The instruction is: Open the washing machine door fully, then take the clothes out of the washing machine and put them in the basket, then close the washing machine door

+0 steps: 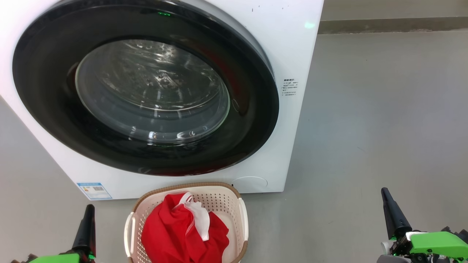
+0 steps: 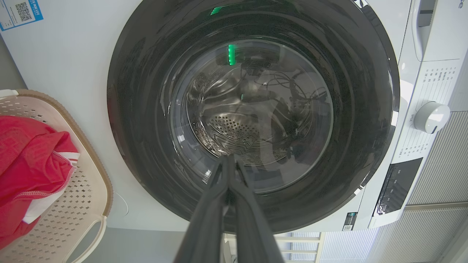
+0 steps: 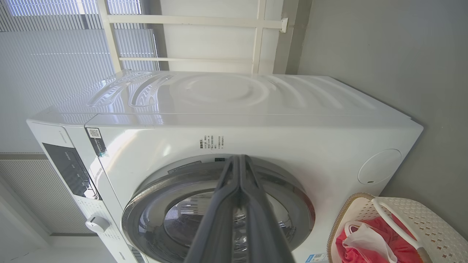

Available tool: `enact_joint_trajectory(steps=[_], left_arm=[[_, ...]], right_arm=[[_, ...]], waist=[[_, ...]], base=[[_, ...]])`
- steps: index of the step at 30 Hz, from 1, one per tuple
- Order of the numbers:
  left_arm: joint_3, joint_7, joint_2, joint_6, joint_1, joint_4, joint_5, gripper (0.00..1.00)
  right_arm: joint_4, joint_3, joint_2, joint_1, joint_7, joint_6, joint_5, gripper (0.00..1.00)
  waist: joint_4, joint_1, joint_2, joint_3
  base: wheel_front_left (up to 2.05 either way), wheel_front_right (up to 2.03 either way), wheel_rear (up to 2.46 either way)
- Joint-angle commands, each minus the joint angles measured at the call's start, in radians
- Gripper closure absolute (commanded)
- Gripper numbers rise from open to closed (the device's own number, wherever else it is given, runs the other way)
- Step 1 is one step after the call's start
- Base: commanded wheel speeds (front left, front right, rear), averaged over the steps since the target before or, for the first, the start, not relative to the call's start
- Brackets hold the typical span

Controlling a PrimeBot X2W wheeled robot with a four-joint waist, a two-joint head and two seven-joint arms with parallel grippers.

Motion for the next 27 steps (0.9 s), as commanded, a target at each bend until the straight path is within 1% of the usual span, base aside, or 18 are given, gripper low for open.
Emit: enact_joint_trajectory(steps=[1, 27], left_arm=[[0.035, 0.007, 0.017, -0.003, -0.038, -0.02, -0.004, 1.0], [0.036, 0.007, 0.016, -0.003, -0.038, -0.02, -0.003, 1.0]], right_arm=[[-0.028, 0.015, -0.001, -0.038, 0.009, -0.001, 0.004, 1.0], [-0.028, 0.012, 0.001, -0.039, 0.011, -0.001, 0.001, 1.0]], waist=[[0.0, -0.0001, 0.0, 0.0], [0.0, -0.0001, 0.0, 0.0]], base=[[0.0, 0.0, 0.0], [0.0, 0.0, 0.0]])
